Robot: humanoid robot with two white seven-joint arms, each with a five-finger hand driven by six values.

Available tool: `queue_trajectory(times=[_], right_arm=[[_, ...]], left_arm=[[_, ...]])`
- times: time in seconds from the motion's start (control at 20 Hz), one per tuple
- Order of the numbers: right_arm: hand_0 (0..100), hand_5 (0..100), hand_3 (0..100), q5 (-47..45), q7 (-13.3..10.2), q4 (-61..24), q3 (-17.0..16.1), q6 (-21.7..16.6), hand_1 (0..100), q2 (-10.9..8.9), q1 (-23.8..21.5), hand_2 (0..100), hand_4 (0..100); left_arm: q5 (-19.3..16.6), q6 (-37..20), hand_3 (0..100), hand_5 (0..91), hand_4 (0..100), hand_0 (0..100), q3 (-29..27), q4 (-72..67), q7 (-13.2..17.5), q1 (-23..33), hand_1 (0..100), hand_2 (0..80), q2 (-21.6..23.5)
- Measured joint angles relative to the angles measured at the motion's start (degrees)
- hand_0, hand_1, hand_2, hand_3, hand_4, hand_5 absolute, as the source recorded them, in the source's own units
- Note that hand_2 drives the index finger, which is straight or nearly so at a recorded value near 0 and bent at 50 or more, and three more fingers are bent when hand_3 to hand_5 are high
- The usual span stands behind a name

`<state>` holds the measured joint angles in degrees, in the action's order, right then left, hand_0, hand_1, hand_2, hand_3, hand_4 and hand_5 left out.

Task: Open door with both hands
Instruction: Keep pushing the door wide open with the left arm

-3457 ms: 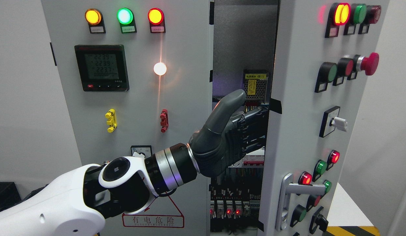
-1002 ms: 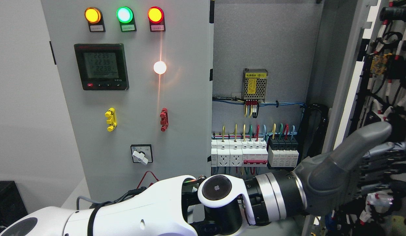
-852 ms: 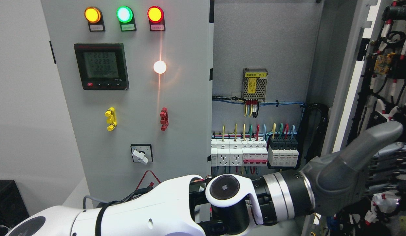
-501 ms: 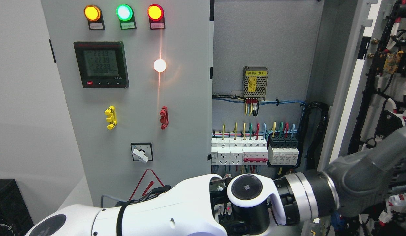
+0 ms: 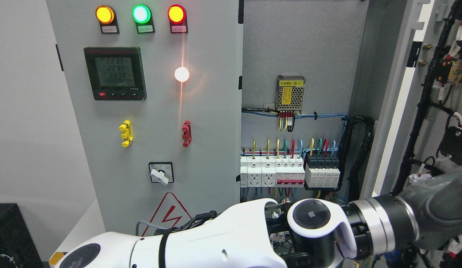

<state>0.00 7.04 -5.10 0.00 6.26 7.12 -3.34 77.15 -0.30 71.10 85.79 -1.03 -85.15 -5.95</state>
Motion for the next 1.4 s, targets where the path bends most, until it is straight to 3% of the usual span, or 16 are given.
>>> queue_trajectory(times=[0.75, 1.05, 1.4], right_arm=[[0, 0, 0, 0.0, 0.0, 0.0, 0.0, 0.0, 0, 0.00, 0.0, 0, 0], [0, 0, 0, 0.0, 0.0, 0.0, 0.0, 0.0, 0, 0.00, 0.0, 0, 0], [0, 0, 0, 0.0, 0.0, 0.0, 0.0, 0.0, 0, 0.00, 0.0, 0, 0]], left_arm=[[0.0, 0.0, 0, 0.0, 0, 0, -0.1, -2.4, -0.1, -0.8, 0, 0.0, -2.8], [0.1, 0.3, 0, 0.0, 0, 0, -0.1, 0.2, -0.1, -0.7, 0, 0.0, 0.2], [0.1, 0.4, 0, 0.0, 0, 0, -0.4, 6.0, -0.1, 1.0, 0, 0.0, 7.3]])
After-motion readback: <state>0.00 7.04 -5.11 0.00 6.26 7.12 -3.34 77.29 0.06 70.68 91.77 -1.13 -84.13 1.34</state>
